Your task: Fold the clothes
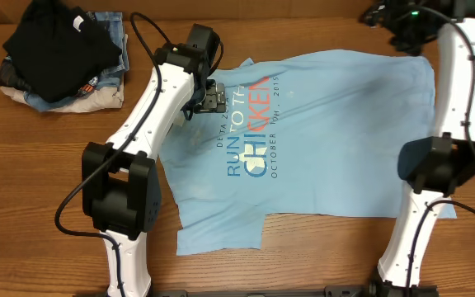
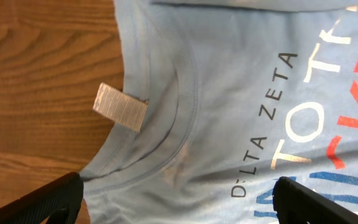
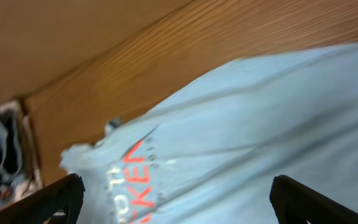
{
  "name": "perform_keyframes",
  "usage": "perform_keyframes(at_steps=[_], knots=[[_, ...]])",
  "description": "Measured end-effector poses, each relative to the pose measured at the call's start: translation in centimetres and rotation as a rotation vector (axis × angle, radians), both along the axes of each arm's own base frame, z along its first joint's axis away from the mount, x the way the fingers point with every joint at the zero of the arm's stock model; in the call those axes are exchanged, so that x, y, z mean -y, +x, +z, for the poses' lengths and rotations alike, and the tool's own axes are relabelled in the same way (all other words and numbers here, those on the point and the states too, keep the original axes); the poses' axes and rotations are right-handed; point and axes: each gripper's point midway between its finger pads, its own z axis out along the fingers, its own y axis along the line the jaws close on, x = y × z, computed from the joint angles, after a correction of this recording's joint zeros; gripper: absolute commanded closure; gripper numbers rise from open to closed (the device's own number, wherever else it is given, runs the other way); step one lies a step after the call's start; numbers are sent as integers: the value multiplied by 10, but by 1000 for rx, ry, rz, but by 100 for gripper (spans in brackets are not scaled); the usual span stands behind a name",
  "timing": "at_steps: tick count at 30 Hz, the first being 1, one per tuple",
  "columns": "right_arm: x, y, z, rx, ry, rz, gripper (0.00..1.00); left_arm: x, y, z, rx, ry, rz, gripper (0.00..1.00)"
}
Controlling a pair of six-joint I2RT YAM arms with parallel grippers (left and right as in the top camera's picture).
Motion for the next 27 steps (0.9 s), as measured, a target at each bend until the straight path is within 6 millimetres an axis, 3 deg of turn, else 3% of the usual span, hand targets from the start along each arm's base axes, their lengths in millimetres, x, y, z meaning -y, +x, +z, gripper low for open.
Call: perform_keyframes(at_steps=[4, 17, 27], knots=[[-23, -1, 2, -4, 40, 33, 0, 3, 12, 2, 32, -39, -89, 0], [-12, -13, -4, -76, 67, -15, 0, -23, 79, 17, 255, -113, -263, 4], [-8, -26, -14, -134, 29, -6, 0, -1, 113, -30, 307, -169, -346, 3]])
